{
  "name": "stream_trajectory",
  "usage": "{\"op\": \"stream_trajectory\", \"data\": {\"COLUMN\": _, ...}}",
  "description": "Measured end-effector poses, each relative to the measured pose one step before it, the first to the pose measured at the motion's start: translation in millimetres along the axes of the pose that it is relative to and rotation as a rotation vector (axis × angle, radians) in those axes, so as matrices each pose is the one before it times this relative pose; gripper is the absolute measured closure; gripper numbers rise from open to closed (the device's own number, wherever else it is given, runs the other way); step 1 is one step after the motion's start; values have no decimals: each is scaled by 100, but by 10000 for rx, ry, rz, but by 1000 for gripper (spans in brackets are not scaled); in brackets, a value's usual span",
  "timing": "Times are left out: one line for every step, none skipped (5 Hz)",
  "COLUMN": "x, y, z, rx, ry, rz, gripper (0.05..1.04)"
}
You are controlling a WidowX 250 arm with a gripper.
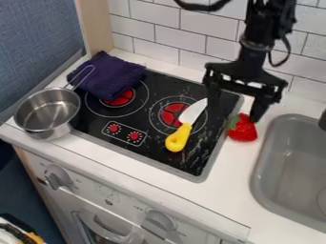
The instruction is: Put the strawberry on the left burner
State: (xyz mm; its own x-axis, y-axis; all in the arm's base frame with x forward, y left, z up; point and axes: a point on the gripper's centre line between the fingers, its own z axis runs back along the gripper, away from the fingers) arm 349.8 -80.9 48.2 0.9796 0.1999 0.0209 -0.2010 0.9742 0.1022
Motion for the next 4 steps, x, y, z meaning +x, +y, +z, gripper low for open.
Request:
{"op": "stream_trajectory", "data": {"x": 332, "y": -952, "z": -944, "rx": -459, "ry": -635, "rz": 554, "gripper": 83}}
{"op": "stream_trajectory", "data": {"x": -248, "y": -935, "z": -977, "rx": 248, "ry": -313, "rz": 593, "gripper": 83}}
{"op": "stream_trajectory", "data": {"x": -402, "y": 127, "z": -740, "rx": -233, "ry": 76, "rz": 333, "gripper": 83}}
{"op": "stream_trajectory", "data": {"x": 144, "y": 32, "z": -520, "rx": 62, "ry": 74, "rz": 220, "gripper": 83}}
